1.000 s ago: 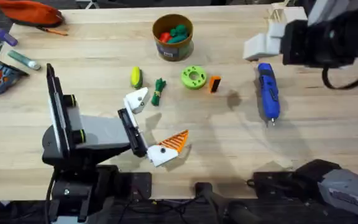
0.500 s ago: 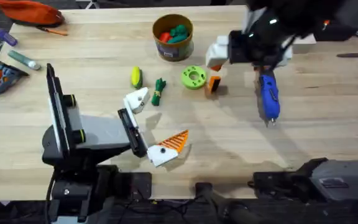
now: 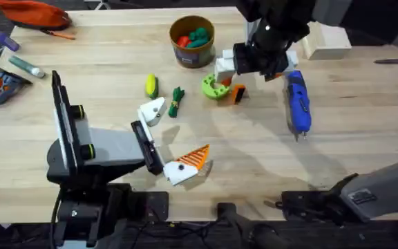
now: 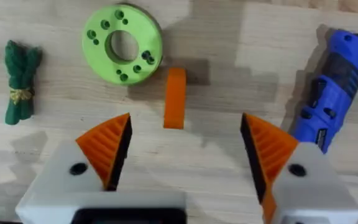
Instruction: Pick up the gripper from the table and insert it into the empty holder that is missing its gripper. Then pick up a screw, insert it into the mounting hole, and use the screwdriver to tighten it. Finally, clean up the table by picking up the vegetable and placing it into the bucket.
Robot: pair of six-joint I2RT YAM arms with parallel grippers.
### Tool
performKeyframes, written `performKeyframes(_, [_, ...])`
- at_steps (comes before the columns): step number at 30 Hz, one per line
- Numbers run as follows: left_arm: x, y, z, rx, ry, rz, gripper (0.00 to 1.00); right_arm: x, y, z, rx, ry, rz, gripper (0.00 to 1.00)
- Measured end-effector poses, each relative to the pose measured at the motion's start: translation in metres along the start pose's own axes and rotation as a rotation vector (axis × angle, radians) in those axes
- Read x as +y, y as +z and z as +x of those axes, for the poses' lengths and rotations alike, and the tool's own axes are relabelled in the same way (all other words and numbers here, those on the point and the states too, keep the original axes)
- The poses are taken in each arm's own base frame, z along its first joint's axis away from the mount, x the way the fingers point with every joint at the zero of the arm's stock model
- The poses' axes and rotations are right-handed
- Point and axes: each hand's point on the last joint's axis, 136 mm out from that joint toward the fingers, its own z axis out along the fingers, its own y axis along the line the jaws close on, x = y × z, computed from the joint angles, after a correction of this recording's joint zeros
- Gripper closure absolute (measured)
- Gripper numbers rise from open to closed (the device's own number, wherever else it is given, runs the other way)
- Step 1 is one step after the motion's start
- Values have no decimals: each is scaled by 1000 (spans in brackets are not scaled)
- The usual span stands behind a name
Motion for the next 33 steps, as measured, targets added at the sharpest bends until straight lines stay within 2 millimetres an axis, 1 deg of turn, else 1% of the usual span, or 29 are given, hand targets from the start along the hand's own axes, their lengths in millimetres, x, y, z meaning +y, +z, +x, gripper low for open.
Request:
performKeyframes(4, [0,0,0,0,0,0,15,4,4,1,20,-19,-13,9])
performKeyframes(10, [0,0,0,0,0,0,16,8,18,7,73,-42,-20,10])
performKeyframes(16, [0,0,0,0,0,0,16,5,20,6,86,-37,-26,10])
performKeyframes(19, [0,0,0,0,0,0,15,6,23,8,105,-31,-38,32])
performKeyframes(20, [0,0,0,0,0,0,16,8,31,11,136,-32,-35,45])
performKeyframes(23, [0,0,0,0,0,0,15,9,40,14,165,-33,-29,90])
performKeyframes(27, [0,0,0,0,1,0,15,9,42,14,167,-33,-31,144])
performKeyframes(29, [0,0,0,0,2,0,15,10,42,14,168,-33,-32,193])
performKeyframes(30, [0,0,0,0,2,0,15,10,42,14,167,-33,-33,265])
performKeyframes(33, [0,0,0,0,3,0,15,9,43,13,167,-30,-34,334])
